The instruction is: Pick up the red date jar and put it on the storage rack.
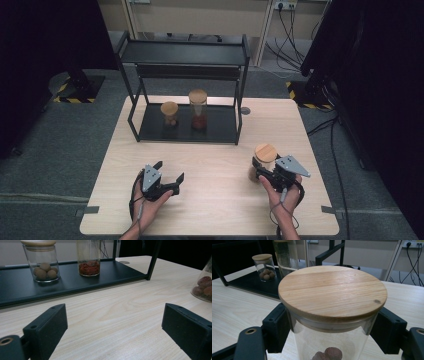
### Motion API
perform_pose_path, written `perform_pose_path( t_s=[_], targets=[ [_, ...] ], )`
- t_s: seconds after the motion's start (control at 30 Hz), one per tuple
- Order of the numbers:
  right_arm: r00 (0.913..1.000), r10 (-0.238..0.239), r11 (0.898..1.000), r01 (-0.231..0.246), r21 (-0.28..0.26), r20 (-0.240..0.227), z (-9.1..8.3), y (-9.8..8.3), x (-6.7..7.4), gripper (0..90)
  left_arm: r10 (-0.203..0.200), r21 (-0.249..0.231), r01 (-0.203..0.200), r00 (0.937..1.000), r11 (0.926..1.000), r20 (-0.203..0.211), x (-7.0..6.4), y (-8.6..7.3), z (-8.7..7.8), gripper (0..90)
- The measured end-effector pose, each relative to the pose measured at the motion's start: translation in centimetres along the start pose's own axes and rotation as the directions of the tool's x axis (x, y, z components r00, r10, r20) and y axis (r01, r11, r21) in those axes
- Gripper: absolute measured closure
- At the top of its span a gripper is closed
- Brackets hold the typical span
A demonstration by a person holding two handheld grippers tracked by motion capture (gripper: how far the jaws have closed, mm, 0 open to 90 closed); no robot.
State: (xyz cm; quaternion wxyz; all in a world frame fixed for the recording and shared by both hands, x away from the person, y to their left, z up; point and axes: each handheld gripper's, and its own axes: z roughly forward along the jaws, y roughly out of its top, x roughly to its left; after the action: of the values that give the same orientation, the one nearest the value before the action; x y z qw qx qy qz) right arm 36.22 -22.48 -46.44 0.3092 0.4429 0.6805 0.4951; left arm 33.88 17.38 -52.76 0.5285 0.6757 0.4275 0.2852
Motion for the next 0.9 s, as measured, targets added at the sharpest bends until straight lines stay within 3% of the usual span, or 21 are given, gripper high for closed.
perform_pose_path(
  t_s=[0.5,0.9],
  targets=[
    [0.9997,-0.011,1.000,0.010,-0.021,-0.021,-0.2,1.4,0.7,25.4,-0.001,0.000,0.001,1.0000,1.0000,0.000,0.0,0.0,0.0,5.7],
    [0.9992,-0.025,0.999,0.024,-0.026,-0.032,0.6,2.6,1.0,25.4,0.001,0.000,-0.001,1.0000,1.0000,-0.001,0.0,0.0,0.0,5.7]
  ],
)
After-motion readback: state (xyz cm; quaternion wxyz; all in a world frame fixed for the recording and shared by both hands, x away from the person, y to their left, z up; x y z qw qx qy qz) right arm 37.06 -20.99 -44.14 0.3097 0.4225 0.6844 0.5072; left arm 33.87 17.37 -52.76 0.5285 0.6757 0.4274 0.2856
